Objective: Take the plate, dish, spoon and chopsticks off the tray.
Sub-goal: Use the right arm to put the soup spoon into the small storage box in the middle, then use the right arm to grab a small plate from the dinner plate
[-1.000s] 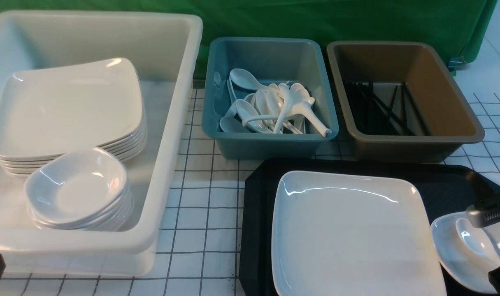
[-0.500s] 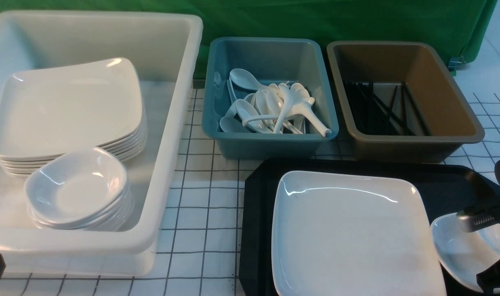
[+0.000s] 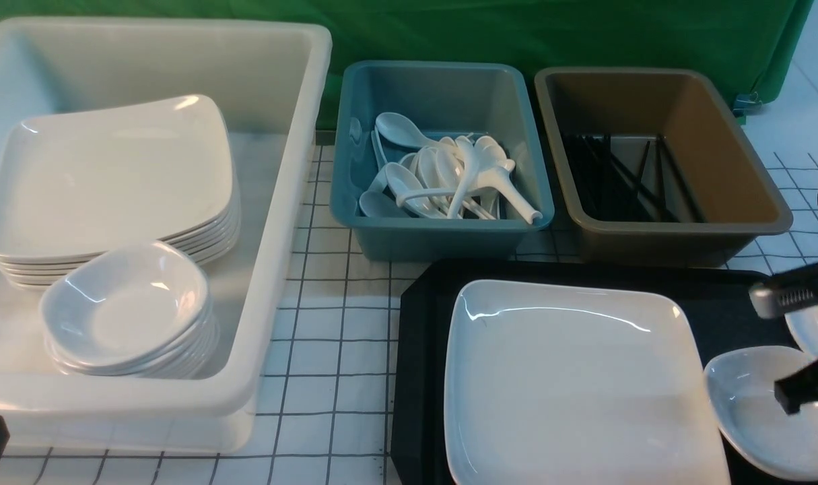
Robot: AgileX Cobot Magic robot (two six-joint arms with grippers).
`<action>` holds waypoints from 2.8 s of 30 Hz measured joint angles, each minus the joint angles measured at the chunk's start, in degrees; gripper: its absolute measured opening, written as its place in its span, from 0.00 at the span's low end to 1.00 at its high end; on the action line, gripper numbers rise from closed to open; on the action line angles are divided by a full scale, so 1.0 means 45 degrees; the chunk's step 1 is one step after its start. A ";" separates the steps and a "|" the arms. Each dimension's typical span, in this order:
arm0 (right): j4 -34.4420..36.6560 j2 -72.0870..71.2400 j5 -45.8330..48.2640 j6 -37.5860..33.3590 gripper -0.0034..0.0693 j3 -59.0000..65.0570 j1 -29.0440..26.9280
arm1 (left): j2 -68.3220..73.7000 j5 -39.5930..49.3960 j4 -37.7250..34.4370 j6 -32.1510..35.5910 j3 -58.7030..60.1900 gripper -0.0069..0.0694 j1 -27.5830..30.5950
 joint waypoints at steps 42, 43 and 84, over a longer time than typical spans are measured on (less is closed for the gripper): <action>0.6229 0.1622 -0.8524 -0.0618 0.10 -0.6863 0.3993 | 0.0000 0.0000 0.0000 0.0000 0.0000 0.12 0.0000; 0.6229 0.1115 -0.7984 -0.1079 0.09 -0.6863 0.3993 | 0.0000 0.0000 -0.0067 0.0000 0.0000 0.12 0.0000; 0.5322 -1.8950 -0.5100 -0.1729 0.11 0.6650 0.3993 | 0.0000 0.0000 0.0662 0.0042 0.0000 0.12 0.0000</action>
